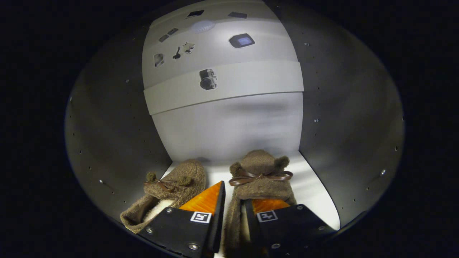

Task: Open the shoe cabinet door, grab the shoes and put them into the shoe cabinet, then close the shoe cabinet door.

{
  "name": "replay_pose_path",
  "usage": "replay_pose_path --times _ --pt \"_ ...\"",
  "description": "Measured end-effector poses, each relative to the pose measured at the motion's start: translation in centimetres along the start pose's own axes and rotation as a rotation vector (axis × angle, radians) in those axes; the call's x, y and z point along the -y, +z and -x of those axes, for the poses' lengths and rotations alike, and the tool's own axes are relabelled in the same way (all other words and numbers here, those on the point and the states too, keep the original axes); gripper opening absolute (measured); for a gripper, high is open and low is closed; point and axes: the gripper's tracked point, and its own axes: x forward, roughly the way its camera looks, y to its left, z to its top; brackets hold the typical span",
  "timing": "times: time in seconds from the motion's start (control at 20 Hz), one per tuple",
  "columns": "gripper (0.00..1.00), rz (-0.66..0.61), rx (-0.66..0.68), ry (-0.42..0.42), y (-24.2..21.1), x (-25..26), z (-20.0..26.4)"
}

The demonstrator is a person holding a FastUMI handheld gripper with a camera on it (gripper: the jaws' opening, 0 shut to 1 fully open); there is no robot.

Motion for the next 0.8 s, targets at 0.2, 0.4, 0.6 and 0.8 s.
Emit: replay_pose_path --times 0.2,0.4,0.6,0.8 --pt "0.61 0.003 -0.019 0.026 0.0 -1.6 1.7" --pt "0.78 0.015 -0.012 -0.021 -0.1 -1.7 4.7" --pt "0.85 0.018 0.008 -0.070 -0.9 -1.8 8.8" --pt "0.88 0.024 0.071 -0.115 -1.1 -2.6 14.0"
